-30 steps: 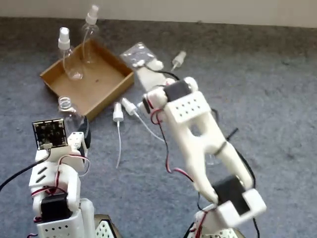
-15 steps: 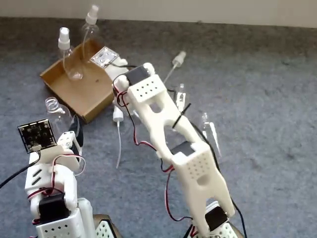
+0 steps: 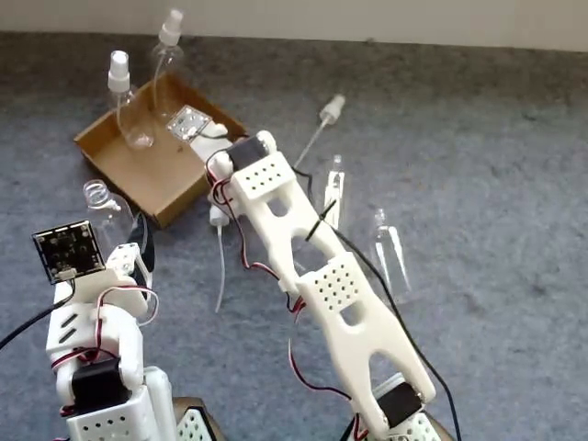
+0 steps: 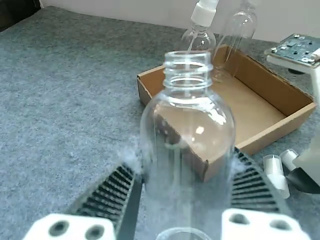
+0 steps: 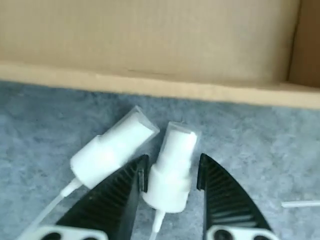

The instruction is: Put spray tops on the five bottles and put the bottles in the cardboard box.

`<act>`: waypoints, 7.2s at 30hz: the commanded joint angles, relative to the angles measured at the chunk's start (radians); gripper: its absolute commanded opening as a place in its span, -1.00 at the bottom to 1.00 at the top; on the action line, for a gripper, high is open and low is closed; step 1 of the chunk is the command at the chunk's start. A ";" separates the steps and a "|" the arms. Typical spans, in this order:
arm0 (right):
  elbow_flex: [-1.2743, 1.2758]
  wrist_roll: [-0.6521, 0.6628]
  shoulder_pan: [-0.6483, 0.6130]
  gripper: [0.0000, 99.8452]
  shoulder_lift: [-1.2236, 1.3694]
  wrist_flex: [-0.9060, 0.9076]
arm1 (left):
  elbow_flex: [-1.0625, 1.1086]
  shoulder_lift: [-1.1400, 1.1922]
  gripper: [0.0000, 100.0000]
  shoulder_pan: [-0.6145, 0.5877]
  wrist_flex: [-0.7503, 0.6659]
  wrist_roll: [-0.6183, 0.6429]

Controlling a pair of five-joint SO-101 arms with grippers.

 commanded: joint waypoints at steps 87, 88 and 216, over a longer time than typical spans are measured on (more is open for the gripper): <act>-0.466 -0.397 0.421 -0.99 -1.506 0.268 | 0.259 -0.018 -0.83 1.219 -0.559 0.003; -0.464 -0.397 0.421 -0.99 -1.520 0.268 | 0.259 -0.018 -0.83 1.219 -0.545 0.003; 2.333 -0.282 0.372 -0.63 -2.962 -0.429 | 0.249 -0.021 -0.83 0.987 -0.526 0.008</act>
